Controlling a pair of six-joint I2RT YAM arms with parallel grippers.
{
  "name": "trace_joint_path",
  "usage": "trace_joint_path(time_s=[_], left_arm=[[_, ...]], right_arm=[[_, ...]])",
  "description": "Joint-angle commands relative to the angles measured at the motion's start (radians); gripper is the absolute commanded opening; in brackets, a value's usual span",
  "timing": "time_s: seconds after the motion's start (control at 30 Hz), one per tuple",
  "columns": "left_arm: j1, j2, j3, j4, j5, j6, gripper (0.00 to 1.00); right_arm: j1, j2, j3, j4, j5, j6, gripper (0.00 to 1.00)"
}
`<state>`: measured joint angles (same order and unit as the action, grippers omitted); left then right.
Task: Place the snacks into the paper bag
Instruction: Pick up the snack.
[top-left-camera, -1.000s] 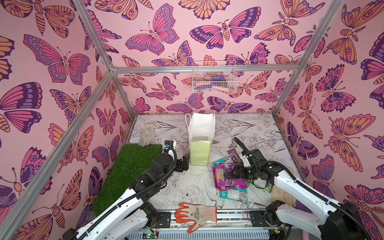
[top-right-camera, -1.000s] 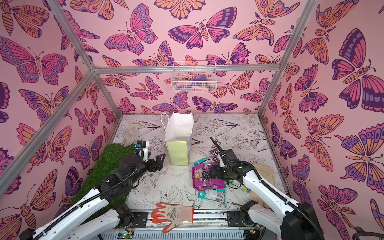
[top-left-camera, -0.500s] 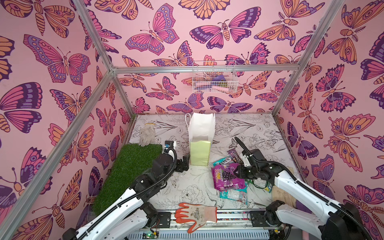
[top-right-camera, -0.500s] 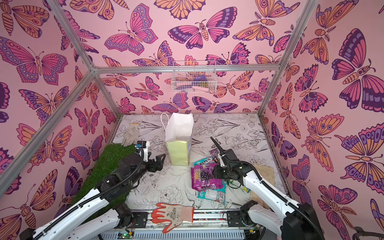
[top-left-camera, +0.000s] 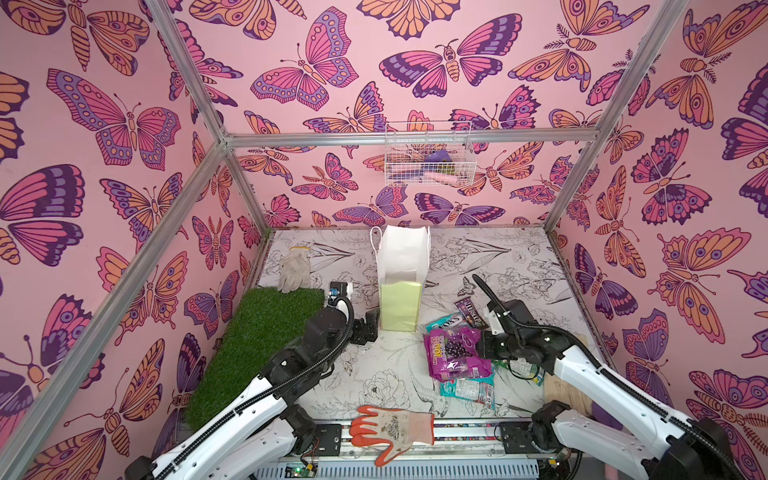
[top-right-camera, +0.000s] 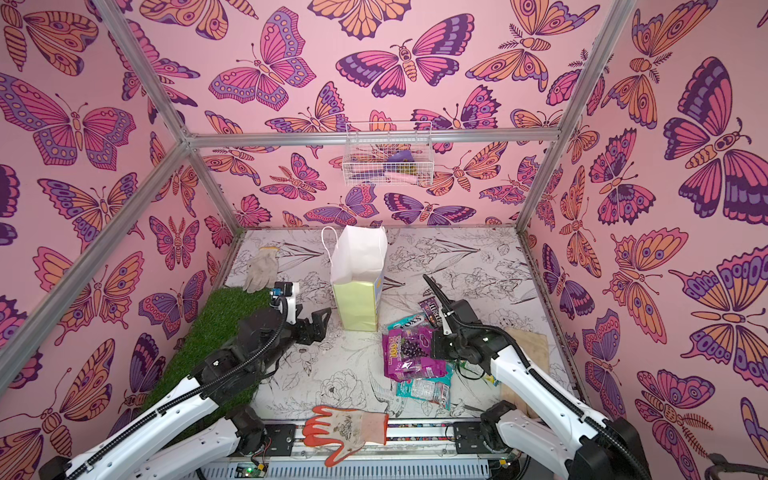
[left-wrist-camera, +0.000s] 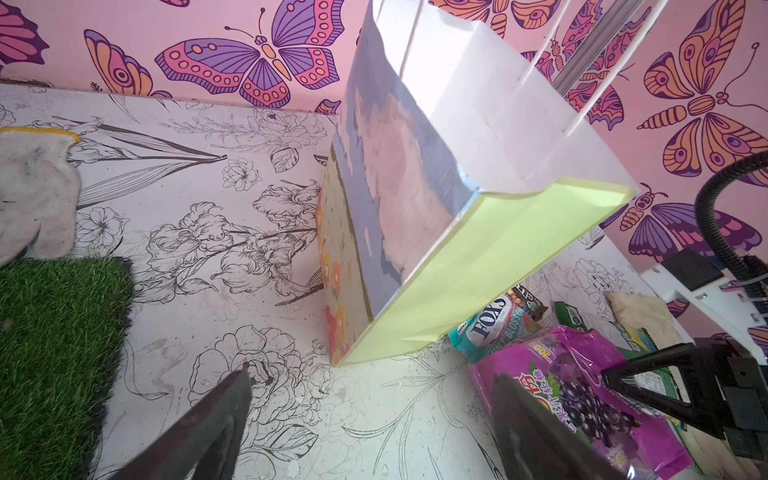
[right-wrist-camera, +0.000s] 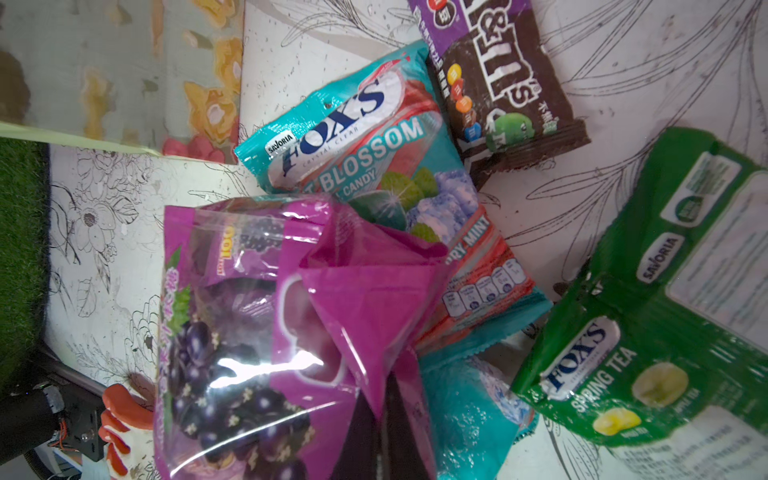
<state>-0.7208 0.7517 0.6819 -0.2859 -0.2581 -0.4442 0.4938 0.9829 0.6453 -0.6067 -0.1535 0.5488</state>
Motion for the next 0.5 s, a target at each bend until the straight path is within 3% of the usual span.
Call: trace_joint_path(time_s=[0.0,0.47], left_arm=[[-0.006,-0.018,-0.021,-0.008,-0.006,-0.013,0.92],[-0.008,-0.027,-0.021,-0.009,-0.003,-0.019,0.92]], right_arm=[[0.008,-0.038,0.035,-0.032,0.029,-0.01,0.0],[0.006,-0.14,0.094,-0.075,0.104,-0.023,0.0]])
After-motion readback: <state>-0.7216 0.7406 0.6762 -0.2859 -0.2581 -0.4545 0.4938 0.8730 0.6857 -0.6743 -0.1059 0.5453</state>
